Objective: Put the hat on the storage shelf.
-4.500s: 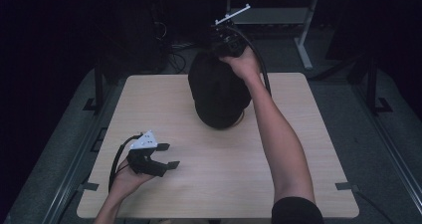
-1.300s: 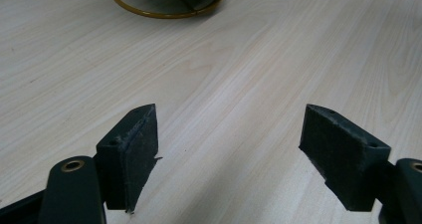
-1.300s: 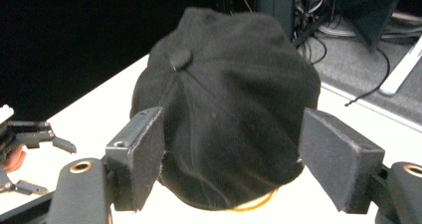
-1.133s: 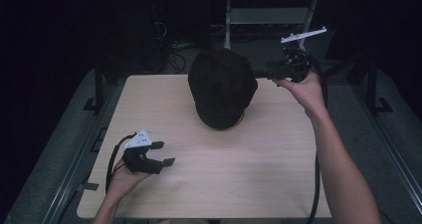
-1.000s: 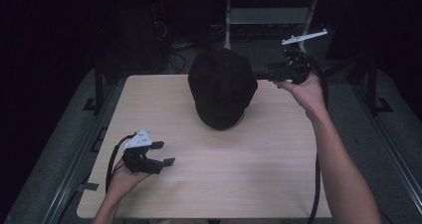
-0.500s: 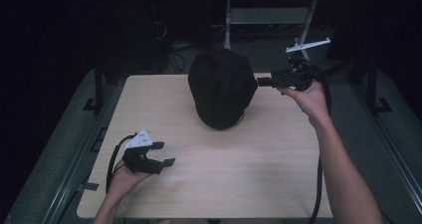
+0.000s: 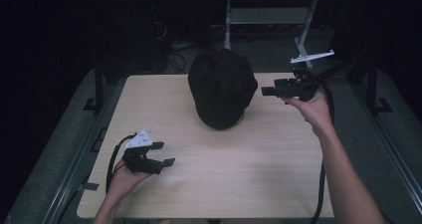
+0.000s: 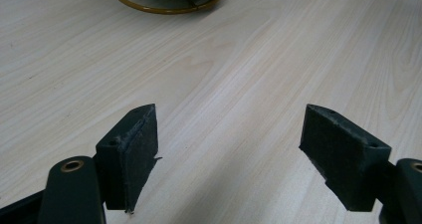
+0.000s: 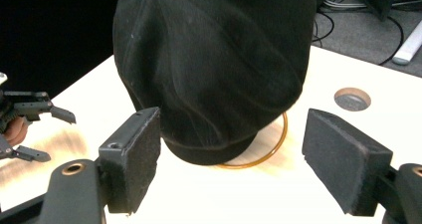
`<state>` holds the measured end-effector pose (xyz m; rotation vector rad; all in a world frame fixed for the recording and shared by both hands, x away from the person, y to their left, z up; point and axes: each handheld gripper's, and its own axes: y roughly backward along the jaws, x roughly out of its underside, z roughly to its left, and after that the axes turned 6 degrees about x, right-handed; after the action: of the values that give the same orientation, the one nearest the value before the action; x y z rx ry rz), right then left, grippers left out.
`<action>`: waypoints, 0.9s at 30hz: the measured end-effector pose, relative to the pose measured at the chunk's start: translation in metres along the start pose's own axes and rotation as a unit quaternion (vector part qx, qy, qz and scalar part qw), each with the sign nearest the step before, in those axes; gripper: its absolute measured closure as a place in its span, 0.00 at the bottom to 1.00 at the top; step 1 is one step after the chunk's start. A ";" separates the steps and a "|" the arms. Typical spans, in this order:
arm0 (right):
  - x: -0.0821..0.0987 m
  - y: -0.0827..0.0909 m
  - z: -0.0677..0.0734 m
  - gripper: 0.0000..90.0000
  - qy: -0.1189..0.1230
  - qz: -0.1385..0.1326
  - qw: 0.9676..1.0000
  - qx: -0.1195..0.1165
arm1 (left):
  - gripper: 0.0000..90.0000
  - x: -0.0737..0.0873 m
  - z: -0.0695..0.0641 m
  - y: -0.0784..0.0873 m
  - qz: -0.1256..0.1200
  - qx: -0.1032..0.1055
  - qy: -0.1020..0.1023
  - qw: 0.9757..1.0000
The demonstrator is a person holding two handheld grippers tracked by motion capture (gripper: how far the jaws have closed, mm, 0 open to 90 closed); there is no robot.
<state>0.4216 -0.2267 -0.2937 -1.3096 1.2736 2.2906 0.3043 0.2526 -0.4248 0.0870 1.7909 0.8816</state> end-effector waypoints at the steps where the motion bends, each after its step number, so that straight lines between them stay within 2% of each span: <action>1: 0.002 0.000 -0.001 0.25 -0.001 0.001 1.000 0.000 | 0.25 0.000 0.000 0.000 0.000 0.000 0.000 1.000; 27: 0.055 -0.003 -0.013 0.24 -0.029 0.008 0.999 -0.016 | 0.25 0.001 -0.001 -0.005 0.004 0.001 0.003 1.000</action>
<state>0.3985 -0.2473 -0.3416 -1.2373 1.2395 2.3516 0.3045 0.2493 -0.4283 0.0927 1.7986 0.8876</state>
